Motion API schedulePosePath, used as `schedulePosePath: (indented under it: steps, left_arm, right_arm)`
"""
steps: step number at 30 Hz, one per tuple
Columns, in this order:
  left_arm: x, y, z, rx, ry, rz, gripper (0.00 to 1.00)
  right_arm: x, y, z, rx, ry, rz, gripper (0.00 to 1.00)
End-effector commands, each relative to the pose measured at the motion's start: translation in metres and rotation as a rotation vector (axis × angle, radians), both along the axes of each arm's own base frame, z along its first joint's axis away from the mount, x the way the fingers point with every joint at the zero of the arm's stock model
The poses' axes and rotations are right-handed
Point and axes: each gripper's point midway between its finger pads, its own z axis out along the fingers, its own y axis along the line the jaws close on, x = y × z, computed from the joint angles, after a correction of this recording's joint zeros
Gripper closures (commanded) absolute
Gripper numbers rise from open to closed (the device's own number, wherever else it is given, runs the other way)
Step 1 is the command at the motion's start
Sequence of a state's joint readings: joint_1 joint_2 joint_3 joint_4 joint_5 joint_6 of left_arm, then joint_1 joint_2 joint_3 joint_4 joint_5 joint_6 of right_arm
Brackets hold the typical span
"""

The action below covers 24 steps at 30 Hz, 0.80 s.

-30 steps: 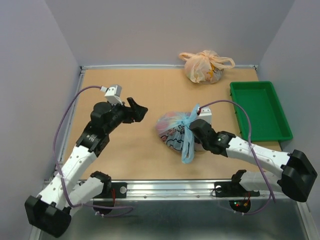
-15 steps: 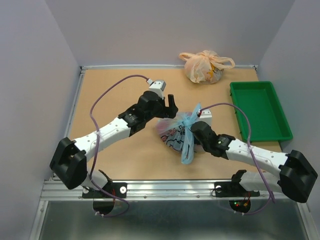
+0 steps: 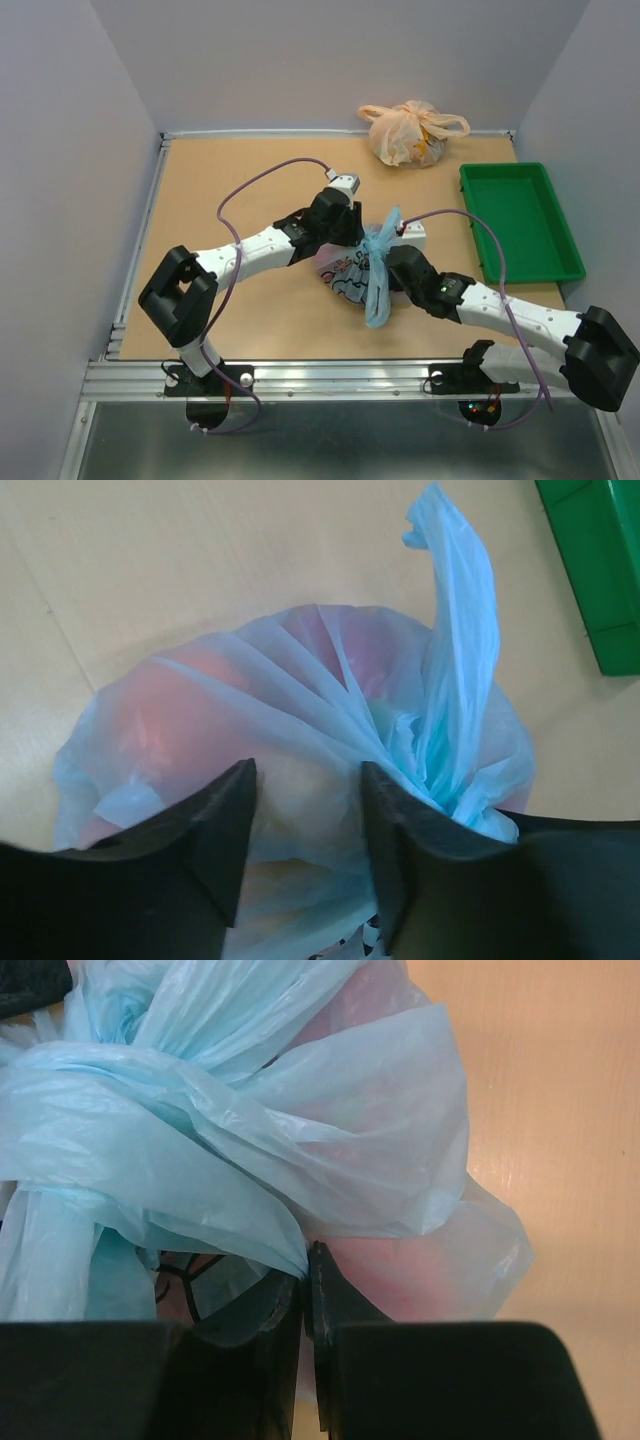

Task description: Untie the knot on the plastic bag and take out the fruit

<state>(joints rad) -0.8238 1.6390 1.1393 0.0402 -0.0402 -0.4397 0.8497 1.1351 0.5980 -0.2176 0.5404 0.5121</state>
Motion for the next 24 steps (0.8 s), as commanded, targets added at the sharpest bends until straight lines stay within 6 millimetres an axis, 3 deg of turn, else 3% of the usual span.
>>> schedulePosePath:
  steps: [1, 3, 4, 10, 19, 20, 21, 24]
  left_arm:
    - [-0.001, -0.017, 0.023, -0.069, -0.011, -0.025, 0.58]
    - [-0.002, -0.015, 0.023, -0.07, -0.014, -0.021, 0.81]
    - [-0.002, -0.013, 0.025, -0.07, -0.019, -0.012, 1.0]
    - [0.01, 0.014, 0.059, -0.036, -0.152, 0.075, 1.0]
    - [0.053, 0.125, 0.131, 0.092, -0.391, 0.349, 1.0]
    - [0.057, 0.134, 0.135, 0.105, -0.406, 0.364, 1.0]
    - [0.064, 0.156, 0.142, 0.129, -0.426, 0.41, 1.0]
    - [0.073, 0.188, 0.148, 0.155, -0.443, 0.48, 1.0]
  right_arm:
    - [-0.001, 0.0, 0.0, 0.034, -0.012, 0.005, 0.88]
    - [-0.002, 0.0, 0.001, 0.042, -0.015, 0.007, 0.88]
    - [-0.002, 0.0, 0.002, 0.046, -0.018, 0.007, 0.88]
    - [-0.004, -0.006, 0.008, 0.068, -0.044, -0.014, 0.89]
    - [0.0, -0.019, 0.02, 0.091, -0.102, -0.083, 0.94]
    - [0.001, -0.021, 0.022, 0.086, -0.111, -0.095, 0.94]
    - [0.003, -0.026, 0.023, 0.072, -0.125, -0.118, 0.95]
    - [0.004, -0.03, 0.025, 0.076, -0.135, -0.137, 0.96]
